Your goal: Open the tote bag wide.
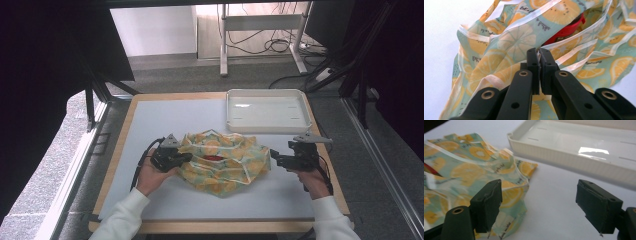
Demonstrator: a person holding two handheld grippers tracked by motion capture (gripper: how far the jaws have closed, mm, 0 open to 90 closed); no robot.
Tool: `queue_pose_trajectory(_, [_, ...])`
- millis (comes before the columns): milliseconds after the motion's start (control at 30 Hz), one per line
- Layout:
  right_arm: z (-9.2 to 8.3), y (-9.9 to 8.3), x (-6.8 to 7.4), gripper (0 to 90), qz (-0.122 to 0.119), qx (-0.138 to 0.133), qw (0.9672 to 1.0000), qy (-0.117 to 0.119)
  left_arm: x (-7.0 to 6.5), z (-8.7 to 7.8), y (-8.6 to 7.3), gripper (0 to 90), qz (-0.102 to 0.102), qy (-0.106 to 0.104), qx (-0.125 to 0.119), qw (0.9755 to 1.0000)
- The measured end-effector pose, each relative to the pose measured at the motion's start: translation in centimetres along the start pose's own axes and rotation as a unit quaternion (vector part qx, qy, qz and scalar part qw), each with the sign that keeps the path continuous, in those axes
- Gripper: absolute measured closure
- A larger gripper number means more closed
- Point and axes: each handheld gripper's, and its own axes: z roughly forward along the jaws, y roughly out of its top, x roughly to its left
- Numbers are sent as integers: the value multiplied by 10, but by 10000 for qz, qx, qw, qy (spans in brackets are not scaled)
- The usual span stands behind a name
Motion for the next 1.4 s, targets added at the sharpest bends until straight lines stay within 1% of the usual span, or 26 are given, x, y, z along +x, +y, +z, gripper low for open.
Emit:
queue_pose_trajectory(167, [-9, 12, 19, 214, -310, -31, 9984, 480, 0, -3, 0, 884, -57, -51, -56, 10000])
queue_pose_trajectory(200, [-9, 12, 19, 214, -310, -31, 9984, 480, 0, -3, 0, 884, -57, -51, -56, 10000])
queue_pose_trajectory(233, [-8, 14, 24, 214, -373, -3, 9976, 577, 0, -4, 0, 884, -60, -54, -53, 10000])
queue_pose_trajectory(267, [-5, 16, 34, 215, -507, 61, 9957, 771, 0, -4, 0, 884, -60, -54, -53, 10000])
queue_pose_trajectory(300, [-5, 16, 34, 215, -507, 61, 9957, 771, 0, -4, 0, 884, -62, -56, -58, 9999])
queue_pose_trajectory(367, [3, 18, 47, 216, -719, 170, 9927, 952, 0, -4, 0, 885, -59, -55, -60, 9999])
queue_pose_trajectory(400, [3, 18, 47, 216, -719, 170, 9927, 952, 0, -4, 0, 885, -61, -57, -51, 10000])
queue_pose_trajectory(467, [10, 21, 56, 219, -900, 261, 9904, 1012, 0, -3, 0, 885, -41, -61, -42, 10000])
queue_pose_trajectory(533, [12, 22, 59, 219, -953, 290, 9896, 1035, 0, -3, 0, 885, -44, -65, -35, 10000])
queue_pose_trajectory(567, [16, 25, 65, 221, -1060, 329, 9877, 1098, 0, -2, 0, 885, -54, -70, -28, 10000])
queue_pose_trajectory(600, [16, 25, 65, 221, -1060, 329, 9877, 1098, 0, -2, 0, 885, -54, -70, -28, 10000])
queue_pose_trajectory(633, [22, 27, 72, 223, -1216, 395, 9850, 1155, 0, -2, 0, 885, -86, -72, -23, 9999])
queue_pose_trajectory(667, [22, 27, 72, 223, -1216, 395, 9850, 1155, 0, -2, 0, 885, -86, -72, -23, 9999])
queue_pose_trajectory(700, [29, 28, 81, 229, -1391, 481, 9816, 1218, 1, -3, 0, 885, -98, -76, -33, 9999])
queue_pose_trajectory(733, [29, 28, 81, 229, -1391, 481, 9816, 1218, 1, -3, 0, 885, -98, -76, -33, 9999])
queue_pose_trajectory(767, [33, 27, 85, 237, -1473, 539, 9801, 1216, 1, -3, 0, 885, -101, -78, -38, 9999])
queue_pose_trajectory(800, [37, 26, 88, 249, -1557, 613, 9782, 1231, 1, -3, 0, 885, -105, -83, -39, 9999])
queue_pose_trajectory(833, [46, 23, 93, 284, -1713, 796, 9742, 1235, 1, -4, 0, 885, -121, -95, -48, 9999])
queue_pose_trajectory(867, [46, 23, 93, 284, -1713, 796, 9742, 1235, 1, -4, 0, 885, -121, -95, -48, 9999])
queue_pose_trajectory(900, [51, 19, 96, 326, -1843, 934, 9713, 1179, 2, -4, 0, 885, -114, -106, -60, 9999])
queue_pose_trajectory(967, [53, 18, 97, 349, -1878, 956, 9709, 1139, 2, -5, 0, 885, -135, -106, -68, 9998])
queue_pose_trajectory(1033, [55, 18, 94, 446, -1882, 989, 9720, 998, 3, -4, 0, 885, -146, -105, -63, 9998])
queue_pose_trajectory(1067, [55, 18, 94, 446, -1882, 989, 9720, 998, 3, -4, 0, 885, -146, -105, -63, 9998])
queue_pose_trajectory(1100, [54, 18, 92, 513, -1825, 986, 9730, 1017, 3, -4, 0, 885, -147, -108, -63, 9998])
queue_pose_trajectory(1267, [55, 17, 89, 597, -1761, 1058, 9728, 1074, 4, -5, 0, 885, -180, -132, -85, 9997])
queue_pose_trajectory(1400, [58, 16, 88, 740, -1734, 1139, 9719, 1116, 4, -4, 0, 885, -197, -133, -70, 9997])
